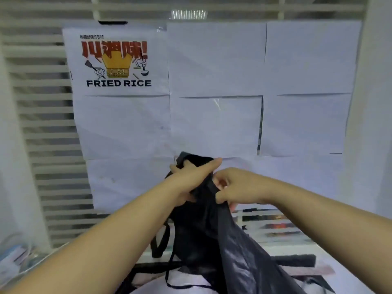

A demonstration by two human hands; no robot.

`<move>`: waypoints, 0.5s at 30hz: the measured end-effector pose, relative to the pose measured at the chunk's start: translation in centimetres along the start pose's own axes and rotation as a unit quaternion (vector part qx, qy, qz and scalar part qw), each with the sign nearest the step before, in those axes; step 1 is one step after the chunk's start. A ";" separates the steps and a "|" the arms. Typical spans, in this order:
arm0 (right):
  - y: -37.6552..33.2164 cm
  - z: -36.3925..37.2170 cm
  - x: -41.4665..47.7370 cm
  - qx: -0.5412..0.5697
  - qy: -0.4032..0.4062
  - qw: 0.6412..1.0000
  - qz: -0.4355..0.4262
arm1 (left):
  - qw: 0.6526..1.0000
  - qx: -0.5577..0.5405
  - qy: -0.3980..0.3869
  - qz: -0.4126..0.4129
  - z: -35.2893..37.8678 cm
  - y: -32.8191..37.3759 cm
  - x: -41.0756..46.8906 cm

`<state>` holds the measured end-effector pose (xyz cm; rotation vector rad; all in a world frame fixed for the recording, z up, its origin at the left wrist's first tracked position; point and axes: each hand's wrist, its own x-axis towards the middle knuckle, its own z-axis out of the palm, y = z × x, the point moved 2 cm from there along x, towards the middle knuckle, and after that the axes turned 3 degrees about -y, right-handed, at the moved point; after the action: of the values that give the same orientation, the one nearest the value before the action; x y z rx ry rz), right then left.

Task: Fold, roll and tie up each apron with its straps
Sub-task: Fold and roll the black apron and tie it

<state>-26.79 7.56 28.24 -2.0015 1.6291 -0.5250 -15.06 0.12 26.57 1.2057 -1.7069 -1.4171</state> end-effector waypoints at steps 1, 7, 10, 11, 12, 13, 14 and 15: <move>0.4 1.1 0.3 0.012 0.012 1.000 -0.002 | 0.999 -0.029 -0.038 -0.022 0.3 -1.9 -0.1; 3.0 10.0 3.2 0.203 -0.023 0.979 0.023 | 0.980 -0.113 -0.103 -0.128 -0.2 -12.3 -4.5; 2.8 12.2 4.7 0.305 -0.019 0.951 0.044 | 0.980 -0.083 -0.127 -0.128 -1.7 -13.7 -5.5; 2.6 12.6 5.3 0.336 -0.013 0.941 0.050 | 0.986 -0.034 -0.119 -0.116 -2.3 -13.9 -5.7; 2.3 13.2 5.9 0.365 -0.013 0.929 0.060 | 0.990 0.024 -0.094 -0.104 -2.9 -14.4 -5.9; 2.0 13.5 6.4 0.393 -0.013 0.917 0.068 | 0.990 0.094 -0.063 -0.082 -3.3 -14.6 -5.9; 1.5 13.9 6.8 0.418 -0.018 0.906 0.068 | 0.988 0.141 -0.020 -0.065 -3.8 -14.9 -5.8; 1.1 14.1 7.2 0.433 -0.018 0.899 0.060 | 0.987 0.153 0.016 -0.048 -4.2 -14.9 -5.8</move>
<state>-17.92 2.33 16.13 -1.2223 1.1621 -0.9500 -5.19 3.48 13.81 1.4843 -1.9157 -1.2119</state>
